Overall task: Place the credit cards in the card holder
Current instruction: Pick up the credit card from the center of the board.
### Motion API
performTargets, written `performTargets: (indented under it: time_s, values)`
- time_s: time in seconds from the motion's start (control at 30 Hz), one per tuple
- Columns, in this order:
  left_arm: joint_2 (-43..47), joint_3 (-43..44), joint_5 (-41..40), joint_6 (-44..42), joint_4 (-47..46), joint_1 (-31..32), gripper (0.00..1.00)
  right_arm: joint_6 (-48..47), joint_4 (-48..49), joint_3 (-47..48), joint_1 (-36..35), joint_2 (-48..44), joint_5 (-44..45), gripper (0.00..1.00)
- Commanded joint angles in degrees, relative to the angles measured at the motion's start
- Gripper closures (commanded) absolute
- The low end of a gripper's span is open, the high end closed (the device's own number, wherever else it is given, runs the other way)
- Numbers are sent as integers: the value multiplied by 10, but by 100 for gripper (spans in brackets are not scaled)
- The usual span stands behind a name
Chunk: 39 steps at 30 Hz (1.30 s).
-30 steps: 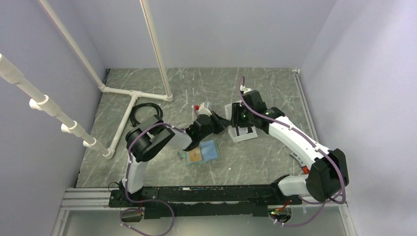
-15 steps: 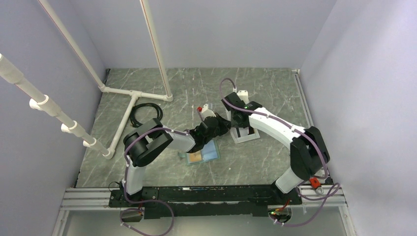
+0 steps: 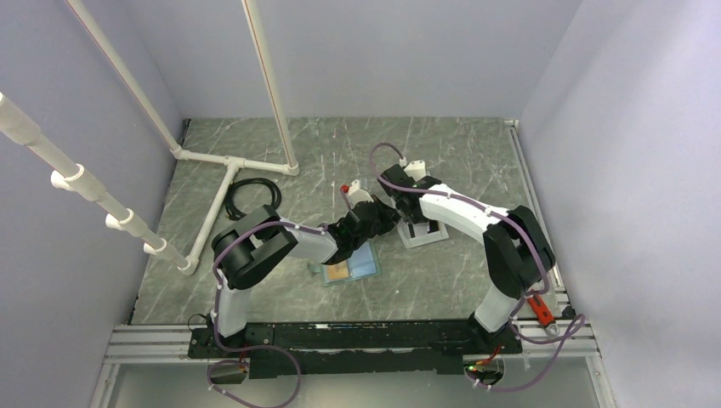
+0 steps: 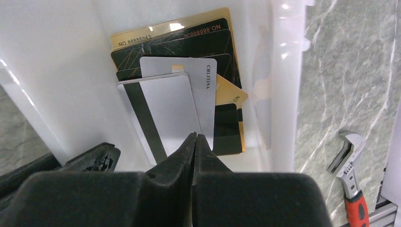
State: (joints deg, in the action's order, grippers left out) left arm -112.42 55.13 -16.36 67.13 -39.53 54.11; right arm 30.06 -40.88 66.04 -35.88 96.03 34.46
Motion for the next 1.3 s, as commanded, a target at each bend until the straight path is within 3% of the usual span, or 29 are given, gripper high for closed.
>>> performTargets:
  time_s: [0.0, 0.4, 0.63, 0.8, 1.0, 1.27]
  values:
    - [16, -6, -21, -27, 33, 2, 100, -22, 18, 16, -2, 20, 36, 100]
    - [17, -9, -18, -31, 36, -1, 100, -26, 16, 10, 2, 37, 75, 100]
    - [17, -14, -15, -25, 32, -2, 100, -39, 61, -18, 18, 53, 27, 100]
    - [18, -15, -12, -25, 31, -3, 100, -61, 102, -37, 24, 45, -49, 100]
    - [13, -16, -5, -20, 23, -3, 100, -86, 182, -80, 45, -30, -213, 100]
    - [13, -19, -3, -19, 20, -3, 100, -76, 222, -110, 89, -82, -311, 100]
